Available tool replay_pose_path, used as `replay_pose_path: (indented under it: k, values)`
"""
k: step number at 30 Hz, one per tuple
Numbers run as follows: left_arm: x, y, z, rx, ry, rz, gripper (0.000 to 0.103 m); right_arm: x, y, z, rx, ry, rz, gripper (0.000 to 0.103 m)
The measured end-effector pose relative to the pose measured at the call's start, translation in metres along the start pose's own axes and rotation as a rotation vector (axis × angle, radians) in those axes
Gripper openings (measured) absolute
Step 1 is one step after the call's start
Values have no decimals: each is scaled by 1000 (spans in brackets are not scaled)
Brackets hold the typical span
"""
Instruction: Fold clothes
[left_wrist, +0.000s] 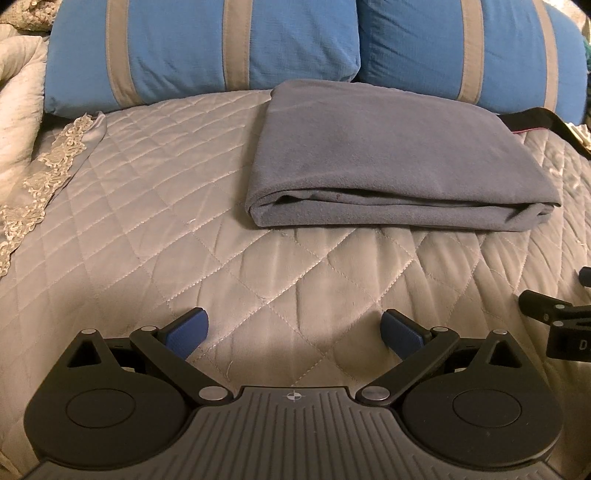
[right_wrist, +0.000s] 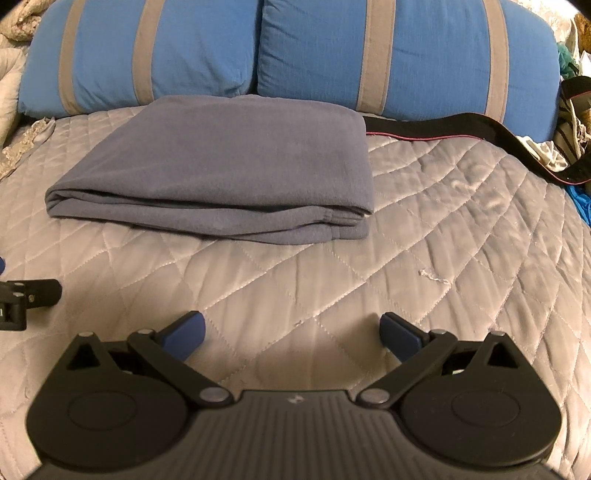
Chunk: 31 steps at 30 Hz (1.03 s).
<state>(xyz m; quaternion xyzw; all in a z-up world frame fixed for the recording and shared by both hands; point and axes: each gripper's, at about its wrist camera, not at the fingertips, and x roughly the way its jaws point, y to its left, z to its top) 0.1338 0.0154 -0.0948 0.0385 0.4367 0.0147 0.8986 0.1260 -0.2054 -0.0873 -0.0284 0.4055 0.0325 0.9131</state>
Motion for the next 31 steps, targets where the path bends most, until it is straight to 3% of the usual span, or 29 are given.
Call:
replay_pose_path:
  k: [31]
  values:
    - [1, 2, -2, -20, -17, -3, 102, -1, 2, -2, -6, -11, -1, 103]
